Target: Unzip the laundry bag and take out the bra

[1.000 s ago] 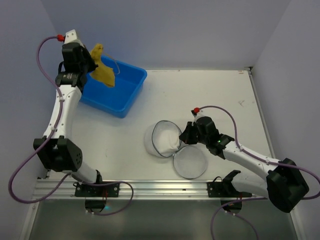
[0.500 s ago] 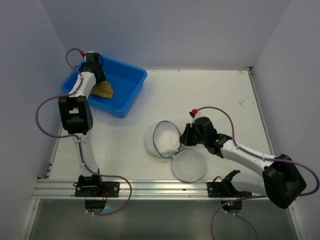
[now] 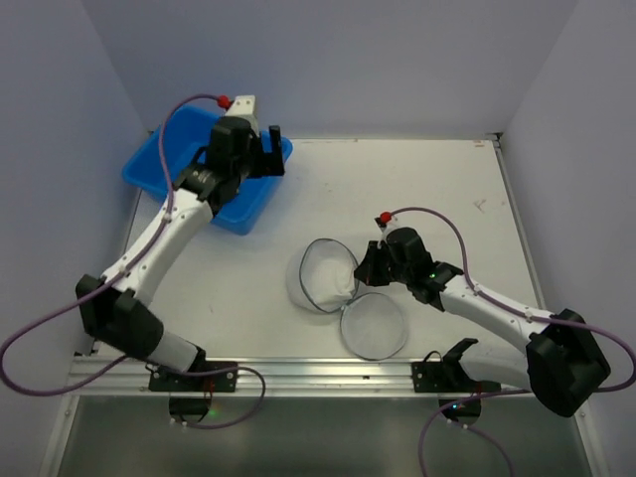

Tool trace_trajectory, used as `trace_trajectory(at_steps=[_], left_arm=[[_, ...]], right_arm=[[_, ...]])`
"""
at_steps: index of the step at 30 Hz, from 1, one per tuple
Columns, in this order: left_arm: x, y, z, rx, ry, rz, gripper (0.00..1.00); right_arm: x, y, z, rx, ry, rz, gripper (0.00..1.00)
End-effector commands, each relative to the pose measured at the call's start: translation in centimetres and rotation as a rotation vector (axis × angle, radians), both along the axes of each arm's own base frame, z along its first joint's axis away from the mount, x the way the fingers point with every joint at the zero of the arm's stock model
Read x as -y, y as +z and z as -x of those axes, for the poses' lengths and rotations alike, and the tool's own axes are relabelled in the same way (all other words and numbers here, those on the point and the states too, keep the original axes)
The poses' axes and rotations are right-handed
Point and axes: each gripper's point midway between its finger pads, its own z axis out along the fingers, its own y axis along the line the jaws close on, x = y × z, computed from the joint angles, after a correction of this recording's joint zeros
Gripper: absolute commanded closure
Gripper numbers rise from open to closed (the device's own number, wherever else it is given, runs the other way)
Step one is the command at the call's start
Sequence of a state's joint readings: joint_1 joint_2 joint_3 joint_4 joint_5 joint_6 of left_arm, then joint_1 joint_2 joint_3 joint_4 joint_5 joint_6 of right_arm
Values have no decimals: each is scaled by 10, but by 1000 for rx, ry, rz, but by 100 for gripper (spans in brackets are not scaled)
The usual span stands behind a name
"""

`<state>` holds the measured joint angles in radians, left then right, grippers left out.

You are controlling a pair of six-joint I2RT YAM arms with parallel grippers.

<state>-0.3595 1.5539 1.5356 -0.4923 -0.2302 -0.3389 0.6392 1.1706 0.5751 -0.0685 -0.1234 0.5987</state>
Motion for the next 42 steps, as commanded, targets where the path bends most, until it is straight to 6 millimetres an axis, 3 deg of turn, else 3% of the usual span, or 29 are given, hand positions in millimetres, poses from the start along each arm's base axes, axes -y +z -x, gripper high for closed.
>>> trace_trajectory(at_steps=[1,2,3,4,6,7,9,10,13,17,20,32,37,38,40,42], left_arm=[[59,-31,64,-77,-181,82,0],[71,-25,81,-65,-213,115,1],[87,-28,96,-73,-262,125,2],[116,-40,124,-97,-358,120,2],[141,-42,152,-96,-429,139,4],[164,-48,178,-108,-512,130,4],[179,-57,195,-105,-530,89,6],[194,-62,215,-109,-584,58,6],[204,-85,231,-120,-604,-39,6],[214,-123,240,-177,-633,-134,6],[210,-142,234,-187,-598,-198,6],[193,-186,218,-216,-494,-341,12],[179,-194,211,-244,-446,-354,32],[178,-193,211,-245,-446,-344,40],[174,-192,208,-241,-438,-318,45],[174,-194,207,-247,-445,-289,59]], right_arm=[[-7,37,-10,81,17,-40,100],[-5,38,-10,80,14,-34,100],[-5,39,-11,85,15,-29,100],[-4,41,-13,88,9,-20,100],[-3,42,-14,91,7,-12,100],[-3,44,-16,93,3,-11,100],[-4,43,-16,86,6,-8,100],[-5,44,-15,82,11,-8,100],[-6,40,-13,61,19,-10,100],[-6,34,-8,42,28,-9,100],[-5,30,-5,33,30,-8,100],[-3,30,1,32,34,-23,100],[-2,31,2,38,33,-23,100],[-1,30,2,39,30,-22,100],[-1,30,4,39,32,-25,100],[-2,32,4,39,33,-32,100]])
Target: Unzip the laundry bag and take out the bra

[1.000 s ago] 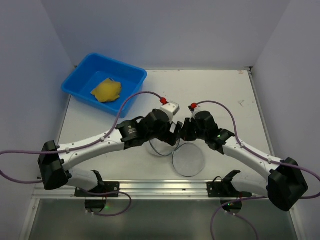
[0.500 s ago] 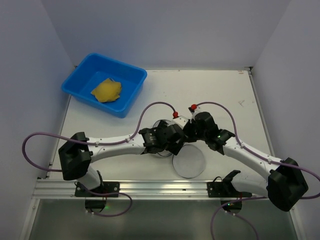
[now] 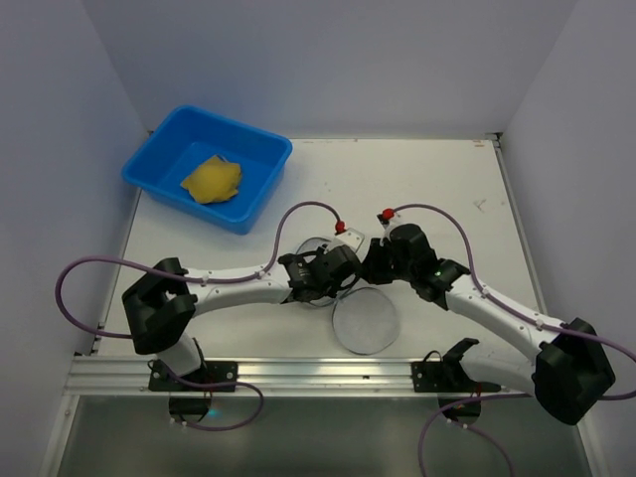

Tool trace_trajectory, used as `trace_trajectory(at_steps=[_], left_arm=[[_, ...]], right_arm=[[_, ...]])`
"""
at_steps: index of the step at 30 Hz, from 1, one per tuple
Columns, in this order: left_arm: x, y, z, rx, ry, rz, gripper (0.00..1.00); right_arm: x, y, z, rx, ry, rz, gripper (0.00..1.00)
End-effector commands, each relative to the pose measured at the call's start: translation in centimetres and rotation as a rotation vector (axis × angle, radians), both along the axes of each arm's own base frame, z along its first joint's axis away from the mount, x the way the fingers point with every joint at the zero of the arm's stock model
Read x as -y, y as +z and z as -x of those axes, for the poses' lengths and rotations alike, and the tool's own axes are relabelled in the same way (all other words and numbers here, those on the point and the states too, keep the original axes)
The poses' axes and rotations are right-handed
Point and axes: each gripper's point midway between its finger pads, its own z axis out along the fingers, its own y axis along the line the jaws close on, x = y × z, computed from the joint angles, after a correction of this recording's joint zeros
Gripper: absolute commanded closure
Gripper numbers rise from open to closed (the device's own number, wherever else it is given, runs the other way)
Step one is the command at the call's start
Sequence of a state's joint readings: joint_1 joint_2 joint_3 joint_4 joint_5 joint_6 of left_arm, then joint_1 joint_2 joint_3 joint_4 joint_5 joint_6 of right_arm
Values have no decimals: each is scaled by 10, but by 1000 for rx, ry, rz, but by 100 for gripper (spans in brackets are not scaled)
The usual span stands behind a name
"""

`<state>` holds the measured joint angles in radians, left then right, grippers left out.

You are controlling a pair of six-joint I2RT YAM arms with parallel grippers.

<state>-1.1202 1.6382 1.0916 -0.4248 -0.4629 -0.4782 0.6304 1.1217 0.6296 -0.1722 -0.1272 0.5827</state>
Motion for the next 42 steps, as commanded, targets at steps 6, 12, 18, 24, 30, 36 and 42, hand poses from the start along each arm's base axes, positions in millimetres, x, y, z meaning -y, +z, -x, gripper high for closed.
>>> trace_trajectory(at_steps=[6,12,18,24,30,36,42], left_arm=[[-7,0,-10,0,47,67,100],[16,43,7,-23,-78,239,100],[38,113,39,-14,-284,508,100],[27,177,39,12,-329,697,100],[-27,266,-1,210,-215,824,100],[-104,339,-68,513,77,676,100],[-179,380,-142,730,361,430,100]], right_arm=[[-4,18,0,54,13,-42,100],[2,3,-3,35,-16,0,100],[-3,-6,-11,19,-23,13,100],[-4,-21,-14,-7,-18,50,100],[1,-43,-8,-43,-21,74,100],[5,-49,-4,-51,-23,85,100],[5,-48,0,-54,-12,75,100]])
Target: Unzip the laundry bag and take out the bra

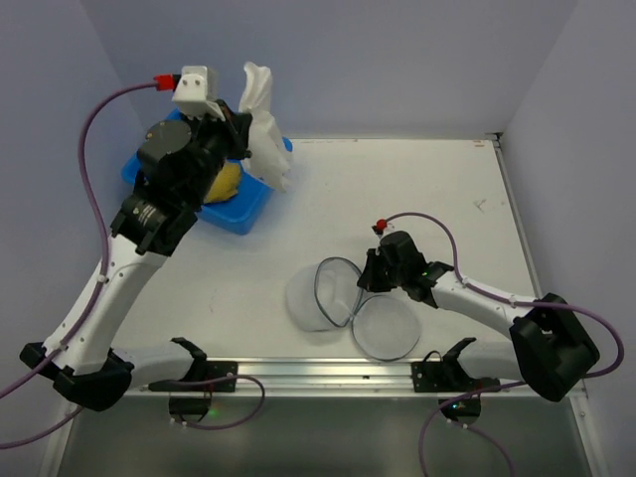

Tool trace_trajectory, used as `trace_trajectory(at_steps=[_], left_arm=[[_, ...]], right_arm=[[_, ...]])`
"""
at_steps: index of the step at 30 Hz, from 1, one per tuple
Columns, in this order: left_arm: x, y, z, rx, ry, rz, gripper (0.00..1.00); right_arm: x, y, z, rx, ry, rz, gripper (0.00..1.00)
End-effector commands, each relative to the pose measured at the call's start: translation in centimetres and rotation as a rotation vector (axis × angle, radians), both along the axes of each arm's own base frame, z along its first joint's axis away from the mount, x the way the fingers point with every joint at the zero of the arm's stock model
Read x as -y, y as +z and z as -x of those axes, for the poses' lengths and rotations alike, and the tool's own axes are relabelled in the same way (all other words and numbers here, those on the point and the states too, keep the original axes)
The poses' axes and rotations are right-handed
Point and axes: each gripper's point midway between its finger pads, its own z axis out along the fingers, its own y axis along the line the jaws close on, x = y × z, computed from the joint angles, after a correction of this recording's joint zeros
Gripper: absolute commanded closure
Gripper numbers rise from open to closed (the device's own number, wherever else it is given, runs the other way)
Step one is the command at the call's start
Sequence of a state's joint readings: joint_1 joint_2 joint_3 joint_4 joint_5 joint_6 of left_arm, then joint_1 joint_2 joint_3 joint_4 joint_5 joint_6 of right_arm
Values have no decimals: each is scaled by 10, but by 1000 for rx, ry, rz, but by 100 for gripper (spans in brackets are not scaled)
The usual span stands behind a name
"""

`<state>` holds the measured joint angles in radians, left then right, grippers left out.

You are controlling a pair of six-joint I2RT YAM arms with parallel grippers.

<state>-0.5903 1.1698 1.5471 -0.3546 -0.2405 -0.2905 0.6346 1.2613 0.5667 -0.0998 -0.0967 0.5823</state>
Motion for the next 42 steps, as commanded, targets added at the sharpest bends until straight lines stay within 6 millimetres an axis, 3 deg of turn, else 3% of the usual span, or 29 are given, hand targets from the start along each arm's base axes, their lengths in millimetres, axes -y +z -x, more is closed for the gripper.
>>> trace_trajectory(at_steps=[1,2,4,5,6,8,9,11,12,13,14,15,18,20,22,26,27,29,30,31,32,33,34,35,36,37,39,40,42], left_arm=[[-49,-5,-49,0,260,-172,100],[-64,1,-62,14,320,-175,100],[-73,-25,-94,-39,363,-237,100],[-92,-29,-108,-57,415,-244,100],[-95,-55,-130,-113,429,-286,100],[-119,-76,-153,-161,502,-321,100],[-124,-106,-172,-221,518,-366,100],[-141,-134,-190,-288,563,-404,100],[-144,-167,-205,-347,569,-442,100],[-148,-182,-212,-371,579,-458,100],[-147,-195,-219,-386,574,-469,100],[-145,-223,-229,-426,561,-492,100],[-131,-269,-244,-482,501,-484,100],[-117,-288,-248,-511,440,-464,100],[-105,-307,-249,-549,398,-443,87],[-96,-299,-234,-570,381,-409,50],[-94,-276,-228,-538,384,-370,28],[-88,-263,-212,-539,351,-330,13],[-87,-239,-200,-509,344,-283,4],[-81,-244,-188,-532,314,-275,2],[-82,-226,-170,-519,309,-254,0],[-79,-224,-159,-527,299,-229,0],[-71,-243,-140,-574,257,-233,0],[-67,-225,-122,-547,241,-200,0],[-63,-225,-109,-550,228,-190,0],[-49,-247,-87,-592,182,-208,0],[-35,-239,-58,-575,131,-172,0],[-20,-263,-35,-631,67,-179,0],[-4,-272,-8,-666,0,-122,1]], right_arm=[[-3,7,-3,35,8,-21,100],[-4,9,-3,39,11,-25,100],[-4,10,-3,42,13,-27,100],[-4,10,-2,42,21,-29,100],[-4,11,-2,43,23,-27,100],[-4,11,-2,45,26,-27,100],[-5,13,-2,47,30,-33,100],[-6,14,-1,50,44,-36,100],[-7,15,0,49,49,-40,100],[-7,15,0,53,54,-38,100],[-7,15,0,53,56,-37,100],[-7,15,0,54,58,-35,100],[-7,14,-2,57,62,-28,100],[-8,12,-5,53,61,-18,100],[-9,9,-7,47,60,-4,100],[-13,14,-20,74,79,20,100],[-14,14,-22,80,84,26,100],[-19,18,-29,98,114,39,100],[-20,18,-31,99,125,44,100],[-22,20,-33,103,136,50,100],[-26,26,-37,105,141,49,98],[-27,26,-39,101,143,51,96],[-28,29,-41,105,141,49,88],[-29,35,-44,111,134,48,83],[-28,39,-46,121,121,52,78],[-27,42,-48,130,110,54,73],[-22,55,-51,164,83,58,54],[-19,60,-52,171,61,59,48],[-11,65,-50,175,23,70,35]])
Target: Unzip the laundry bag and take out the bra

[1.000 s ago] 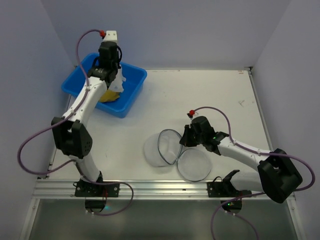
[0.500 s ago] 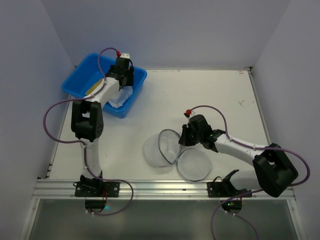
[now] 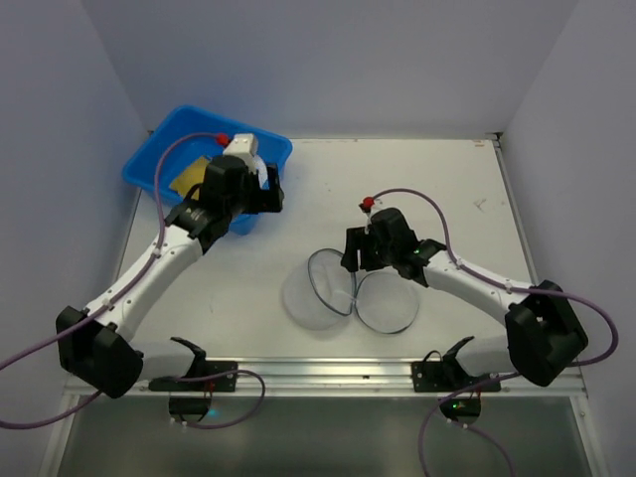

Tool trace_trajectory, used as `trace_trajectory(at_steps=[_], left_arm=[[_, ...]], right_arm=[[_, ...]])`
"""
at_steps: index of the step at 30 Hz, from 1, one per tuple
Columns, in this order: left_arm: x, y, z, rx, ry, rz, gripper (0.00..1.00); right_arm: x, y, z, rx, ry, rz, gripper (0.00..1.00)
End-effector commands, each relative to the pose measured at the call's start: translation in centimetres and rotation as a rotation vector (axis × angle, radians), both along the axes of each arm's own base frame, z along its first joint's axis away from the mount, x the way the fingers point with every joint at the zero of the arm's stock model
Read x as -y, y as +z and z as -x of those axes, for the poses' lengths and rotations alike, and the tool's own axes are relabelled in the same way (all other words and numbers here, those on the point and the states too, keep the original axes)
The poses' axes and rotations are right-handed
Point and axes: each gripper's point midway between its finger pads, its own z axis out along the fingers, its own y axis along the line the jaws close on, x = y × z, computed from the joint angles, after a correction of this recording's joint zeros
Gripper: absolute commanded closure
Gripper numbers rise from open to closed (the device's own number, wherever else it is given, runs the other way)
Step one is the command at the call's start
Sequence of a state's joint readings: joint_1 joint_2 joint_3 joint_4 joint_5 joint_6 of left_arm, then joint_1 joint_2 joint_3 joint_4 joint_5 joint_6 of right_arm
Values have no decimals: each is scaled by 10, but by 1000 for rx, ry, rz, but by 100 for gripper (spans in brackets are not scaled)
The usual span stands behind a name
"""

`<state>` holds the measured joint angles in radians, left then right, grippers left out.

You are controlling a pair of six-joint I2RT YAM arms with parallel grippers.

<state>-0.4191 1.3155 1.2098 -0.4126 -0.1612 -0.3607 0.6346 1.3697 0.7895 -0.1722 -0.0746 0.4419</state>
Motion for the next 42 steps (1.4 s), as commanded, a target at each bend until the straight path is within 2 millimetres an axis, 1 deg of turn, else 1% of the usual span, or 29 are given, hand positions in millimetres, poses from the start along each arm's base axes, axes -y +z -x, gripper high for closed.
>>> trace_trajectory(at_steps=[1,2,3,4,5,6,7,8,9,10,11,13,14,15,17,19,22,25,26,28,29,30,31,32,34,35,38,40,42], left_arm=[[38,-74,58,-223,-113,101,2],[45,-76,70,-235,-125,141,3],[53,-97,89,-279,-155,136,4],[56,-104,97,-290,-156,147,5],[63,-102,103,-282,-154,184,7],[64,-107,109,-289,-151,193,7],[64,-123,118,-307,-139,188,8],[65,-125,121,-310,-121,222,9],[66,-131,125,-317,-120,235,10],[62,-147,132,-344,-108,230,11],[64,-149,131,-337,-102,250,11],[61,-161,133,-345,-89,249,12],[61,-168,134,-355,-85,245,12],[61,-172,134,-361,-81,247,13],[63,-184,136,-381,-77,260,15],[66,-193,139,-394,-78,279,16],[65,-205,140,-407,-46,293,21],[62,-215,142,-417,-17,299,31],[63,-215,141,-409,-11,314,38],[60,-222,143,-408,6,313,48],[58,-226,144,-416,17,311,57],[56,-230,146,-424,23,303,61],[52,-233,145,-422,39,289,66],[49,-235,146,-425,56,280,75],[38,-240,146,-423,98,241,83],[34,-240,146,-418,111,226,88],[22,-236,145,-409,142,174,94],[15,-235,145,-401,164,144,95],[12,-228,143,-381,166,136,96]], right_arm=[[19,39,-11,97,-123,-3,31],[26,36,-6,89,-149,6,25],[32,38,-5,90,-189,-1,23],[42,46,-4,122,-239,-4,22],[53,35,4,97,-271,17,20],[62,33,6,82,-326,5,18],[69,30,10,69,-356,1,18],[80,23,21,50,-387,-5,17],[89,20,23,38,-420,-19,16],[92,17,27,23,-441,-46,17],[97,11,38,2,-446,-78,17],[108,7,44,-16,-504,-111,17],[115,-4,53,-46,-523,-96,17],[120,-3,54,-41,-543,-108,17],[125,-12,60,-74,-572,-114,19],[121,-13,64,-98,-568,-147,19],[119,-13,66,-108,-578,-168,19],[121,-15,66,-112,-593,-170,19],[121,-17,65,-111,-594,-171,19],[122,-20,65,-115,-607,-169,19],[125,-22,65,-113,-623,-158,19],[126,-22,64,-112,-630,-158,20],[126,-22,64,-113,-637,-159,20],[127,-23,64,-116,-641,-154,20],[126,-26,64,-132,-645,-152,20],[126,-29,65,-148,-648,-141,20],[121,-35,66,-177,-639,-148,20],[118,-41,67,-201,-634,-151,20],[116,-47,67,-214,-624,-149,21]])
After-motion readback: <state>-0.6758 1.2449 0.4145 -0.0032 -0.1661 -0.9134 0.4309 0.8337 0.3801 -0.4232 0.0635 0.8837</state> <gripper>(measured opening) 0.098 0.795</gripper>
